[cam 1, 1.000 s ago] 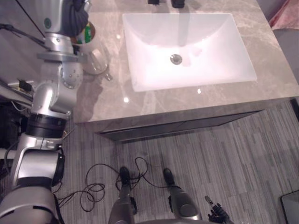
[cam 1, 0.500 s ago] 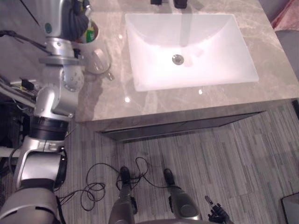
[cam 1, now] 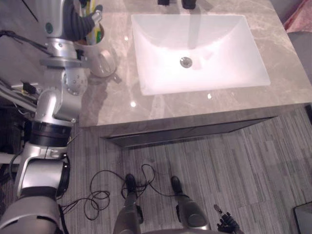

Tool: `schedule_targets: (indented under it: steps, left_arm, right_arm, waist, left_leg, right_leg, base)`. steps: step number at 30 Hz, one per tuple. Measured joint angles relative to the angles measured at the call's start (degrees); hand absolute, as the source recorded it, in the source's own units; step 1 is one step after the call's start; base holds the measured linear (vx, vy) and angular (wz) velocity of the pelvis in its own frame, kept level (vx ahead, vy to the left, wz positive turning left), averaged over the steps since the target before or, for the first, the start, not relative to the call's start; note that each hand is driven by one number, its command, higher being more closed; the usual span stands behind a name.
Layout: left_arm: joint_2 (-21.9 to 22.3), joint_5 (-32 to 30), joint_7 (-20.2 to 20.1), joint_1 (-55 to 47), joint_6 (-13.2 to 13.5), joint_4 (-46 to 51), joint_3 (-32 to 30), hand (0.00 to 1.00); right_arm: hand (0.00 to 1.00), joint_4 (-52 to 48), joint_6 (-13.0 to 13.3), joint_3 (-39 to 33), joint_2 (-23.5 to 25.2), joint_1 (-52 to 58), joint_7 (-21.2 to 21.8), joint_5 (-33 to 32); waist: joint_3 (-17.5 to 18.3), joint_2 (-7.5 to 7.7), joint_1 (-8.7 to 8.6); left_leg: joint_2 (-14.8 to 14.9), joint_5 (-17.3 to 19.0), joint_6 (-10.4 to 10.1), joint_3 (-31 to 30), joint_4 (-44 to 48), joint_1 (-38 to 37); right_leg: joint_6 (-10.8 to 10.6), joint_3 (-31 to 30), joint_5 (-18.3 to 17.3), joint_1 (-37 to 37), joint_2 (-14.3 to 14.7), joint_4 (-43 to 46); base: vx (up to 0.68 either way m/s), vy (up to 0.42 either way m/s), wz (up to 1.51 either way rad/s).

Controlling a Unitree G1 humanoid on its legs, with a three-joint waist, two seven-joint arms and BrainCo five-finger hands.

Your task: Organize washtable

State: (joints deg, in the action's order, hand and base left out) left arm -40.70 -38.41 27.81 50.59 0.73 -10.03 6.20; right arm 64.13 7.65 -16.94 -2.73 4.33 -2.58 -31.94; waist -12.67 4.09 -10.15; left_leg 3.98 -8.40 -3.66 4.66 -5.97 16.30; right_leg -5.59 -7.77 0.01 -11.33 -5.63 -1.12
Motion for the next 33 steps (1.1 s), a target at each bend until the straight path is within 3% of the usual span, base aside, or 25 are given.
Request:
schedule_targets:
  steps: [28, 33]
  left_arm:
    - [0.3, 0.0, 0.0, -2.4, 0.5, 2.6, -2.1, 0.00]
    - [0.7, 0.0, 0.2, -3.3, 0.5, 2.9, -2.4, 0.00]
  right_arm:
    - [0.00, -0.3, 0.0, -0.1, 0.0, 0.0, 0.0, 0.0]
    - [0.00, -0.3, -0.1, -0.1, 0.1, 0.8, 0.0, 0.0]
  waist:
    - [0.5, 0.31, 0.16]
    - [3.1, 0.46, 0.29]
  left_leg:
    - [0.1, -0.9, 0.2, -0.9, 0.0, -1.2]
    - [0.1, -0.9, 0.2, -0.9, 0.0, -1.4]
  right_leg:
    - [-0.1, 1.0, 0.1, 1.2, 0.3, 1.1]
    - [-0.2, 1.1, 0.1, 1.6, 0.3, 1.2]
  base:
    - [0.00, 0.002, 0.01]
    - [0.01, 0.027, 0.01]
